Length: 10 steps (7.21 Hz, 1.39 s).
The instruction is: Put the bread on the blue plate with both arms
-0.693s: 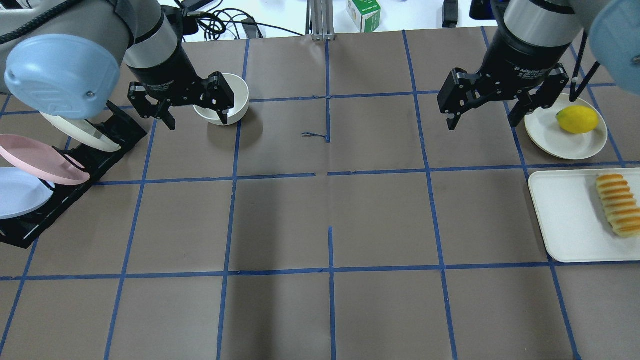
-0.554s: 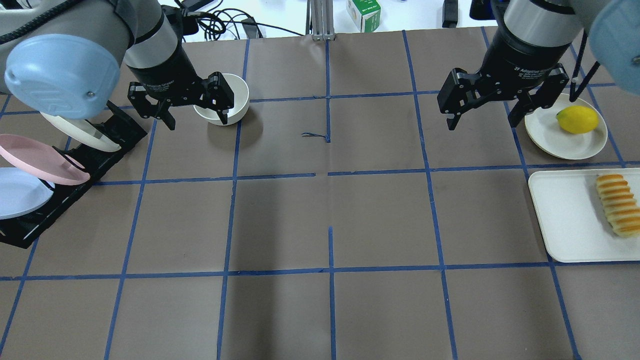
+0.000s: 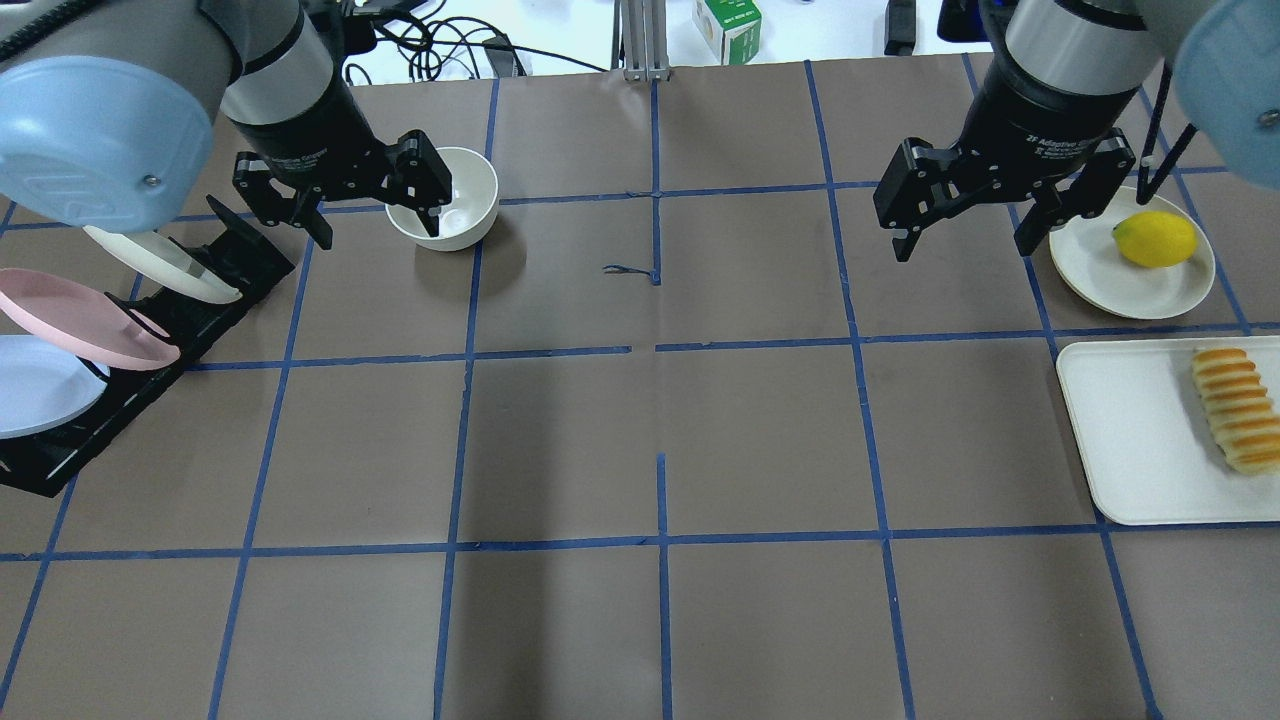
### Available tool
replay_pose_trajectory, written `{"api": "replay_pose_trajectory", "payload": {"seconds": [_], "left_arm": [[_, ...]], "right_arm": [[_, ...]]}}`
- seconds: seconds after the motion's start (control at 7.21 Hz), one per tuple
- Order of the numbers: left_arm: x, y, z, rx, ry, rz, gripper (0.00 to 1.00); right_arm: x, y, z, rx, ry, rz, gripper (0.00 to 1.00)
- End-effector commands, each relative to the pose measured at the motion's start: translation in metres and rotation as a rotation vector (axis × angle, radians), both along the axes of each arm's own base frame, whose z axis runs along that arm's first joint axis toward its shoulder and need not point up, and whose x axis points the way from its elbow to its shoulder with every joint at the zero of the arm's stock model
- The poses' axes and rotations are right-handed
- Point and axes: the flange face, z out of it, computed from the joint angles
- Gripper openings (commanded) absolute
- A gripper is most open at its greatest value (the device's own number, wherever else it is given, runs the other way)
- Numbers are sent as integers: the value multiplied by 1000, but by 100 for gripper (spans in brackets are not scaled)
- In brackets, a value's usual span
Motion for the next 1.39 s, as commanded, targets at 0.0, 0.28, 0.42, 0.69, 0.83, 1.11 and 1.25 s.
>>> {"api": "replay_pose_trajectory", "payload": {"seconds": [0.0, 0.28, 0.42, 0.69, 0.83, 1.11, 1.25], "left_arm": [[61, 4, 26, -40, -105, 104, 100], [126, 11, 43, -59, -131, 231, 100], [162, 16, 44, -46, -133, 302, 100], [250, 29, 39, -25, -127, 475, 100], [302, 43, 35, -1, -122, 539, 100], [403, 72, 2, 65, -98, 665, 100], [438, 75, -36, 94, -81, 647, 100]], "right_arm": [[-5, -1, -6, 6, 13, -6, 100], [-65, -8, -26, 45, 100, -89, 100], [-111, -10, -37, 74, 91, -108, 100], [-190, -9, -52, 79, 62, -52, 100], [-220, -12, -70, 46, 70, -53, 100], [-284, -8, -113, 37, 66, -56, 100], [-325, -10, -140, 53, 53, -98, 100]]}}
